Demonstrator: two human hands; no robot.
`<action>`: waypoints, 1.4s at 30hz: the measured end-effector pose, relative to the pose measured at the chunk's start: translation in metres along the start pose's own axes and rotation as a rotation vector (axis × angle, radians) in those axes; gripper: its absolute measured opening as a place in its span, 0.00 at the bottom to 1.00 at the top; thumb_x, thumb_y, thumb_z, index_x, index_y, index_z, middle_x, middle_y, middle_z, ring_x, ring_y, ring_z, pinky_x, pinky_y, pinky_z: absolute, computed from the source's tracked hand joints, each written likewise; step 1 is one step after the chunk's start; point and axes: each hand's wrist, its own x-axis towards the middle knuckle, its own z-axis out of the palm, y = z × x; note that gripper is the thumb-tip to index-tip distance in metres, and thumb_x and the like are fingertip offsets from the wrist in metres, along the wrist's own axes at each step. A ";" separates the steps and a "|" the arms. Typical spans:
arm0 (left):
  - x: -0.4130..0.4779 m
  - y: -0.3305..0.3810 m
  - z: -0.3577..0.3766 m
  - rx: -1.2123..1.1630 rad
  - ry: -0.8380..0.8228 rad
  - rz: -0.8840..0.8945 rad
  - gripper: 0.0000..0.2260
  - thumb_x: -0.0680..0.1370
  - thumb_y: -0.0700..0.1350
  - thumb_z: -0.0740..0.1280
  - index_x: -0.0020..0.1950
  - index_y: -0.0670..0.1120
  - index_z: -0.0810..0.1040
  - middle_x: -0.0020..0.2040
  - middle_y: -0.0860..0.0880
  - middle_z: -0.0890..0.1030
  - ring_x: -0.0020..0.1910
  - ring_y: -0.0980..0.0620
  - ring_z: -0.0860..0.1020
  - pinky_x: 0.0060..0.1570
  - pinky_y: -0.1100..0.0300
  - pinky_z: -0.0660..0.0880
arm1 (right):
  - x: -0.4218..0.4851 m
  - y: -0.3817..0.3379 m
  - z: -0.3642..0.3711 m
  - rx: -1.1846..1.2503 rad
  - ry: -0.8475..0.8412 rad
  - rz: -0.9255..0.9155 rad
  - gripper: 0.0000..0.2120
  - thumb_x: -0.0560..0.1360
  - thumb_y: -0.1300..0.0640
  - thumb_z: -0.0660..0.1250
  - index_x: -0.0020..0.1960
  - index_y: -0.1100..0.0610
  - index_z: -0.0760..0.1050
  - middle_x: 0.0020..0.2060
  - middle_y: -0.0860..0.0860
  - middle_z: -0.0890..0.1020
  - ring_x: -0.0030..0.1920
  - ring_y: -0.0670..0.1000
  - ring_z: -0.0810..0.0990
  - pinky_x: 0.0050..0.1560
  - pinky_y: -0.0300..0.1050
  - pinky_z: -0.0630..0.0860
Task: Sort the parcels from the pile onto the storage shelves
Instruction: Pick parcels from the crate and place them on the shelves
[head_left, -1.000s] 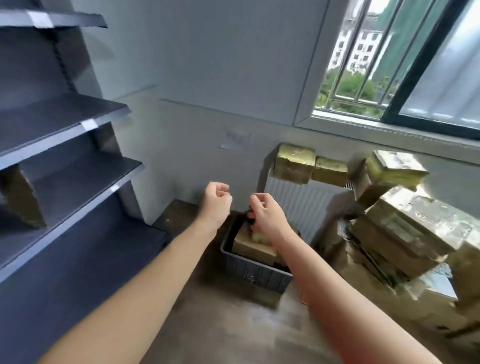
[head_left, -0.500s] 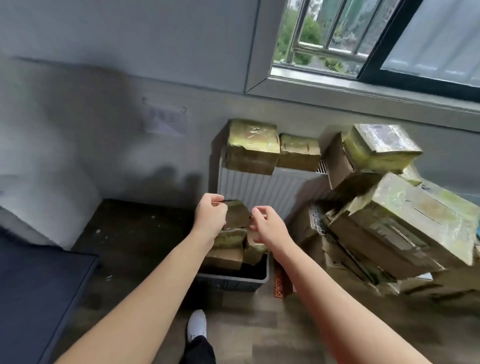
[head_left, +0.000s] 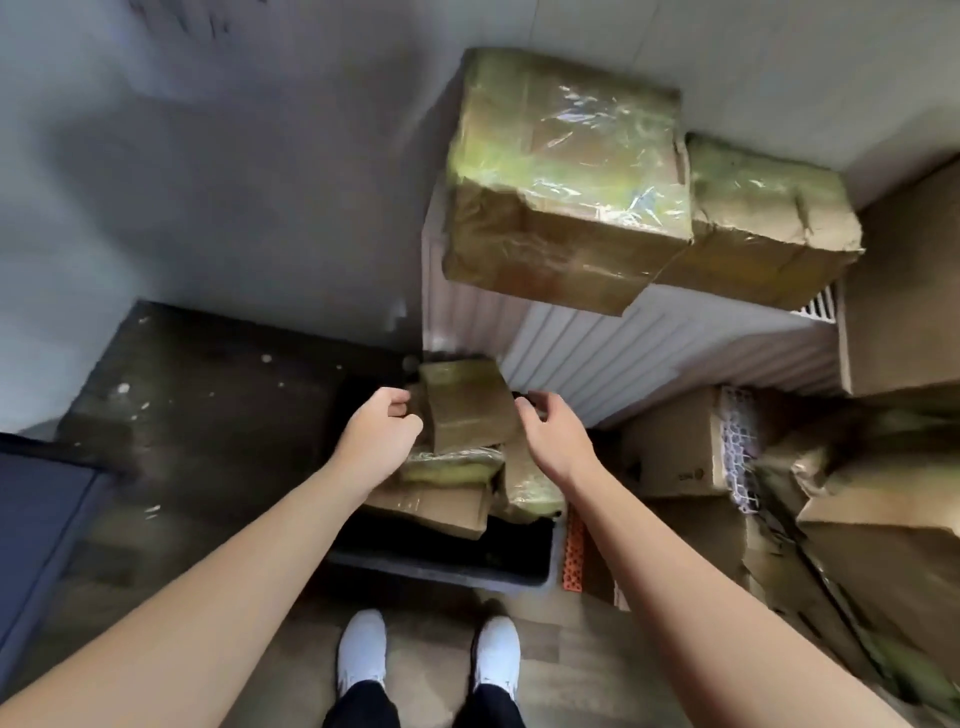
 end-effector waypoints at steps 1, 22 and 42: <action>0.018 -0.008 0.013 0.009 -0.004 -0.019 0.20 0.80 0.41 0.62 0.72 0.47 0.69 0.67 0.48 0.74 0.58 0.51 0.75 0.59 0.56 0.74 | 0.023 0.012 0.006 -0.020 -0.014 0.007 0.23 0.82 0.47 0.58 0.71 0.59 0.70 0.68 0.56 0.76 0.68 0.56 0.72 0.64 0.44 0.66; 0.076 -0.080 0.083 -0.364 -0.034 -0.310 0.12 0.79 0.52 0.65 0.61 0.52 0.72 0.58 0.46 0.78 0.52 0.52 0.77 0.55 0.51 0.76 | 0.080 0.107 0.053 0.284 -0.191 0.187 0.38 0.77 0.30 0.53 0.78 0.53 0.59 0.75 0.50 0.68 0.73 0.55 0.68 0.72 0.60 0.67; 0.039 -0.095 0.030 -0.520 -0.148 -0.106 0.14 0.79 0.35 0.58 0.58 0.51 0.72 0.58 0.45 0.78 0.56 0.47 0.78 0.48 0.52 0.76 | 0.054 0.068 0.072 0.707 -0.296 0.217 0.20 0.80 0.39 0.58 0.64 0.51 0.73 0.56 0.50 0.83 0.54 0.51 0.82 0.46 0.49 0.78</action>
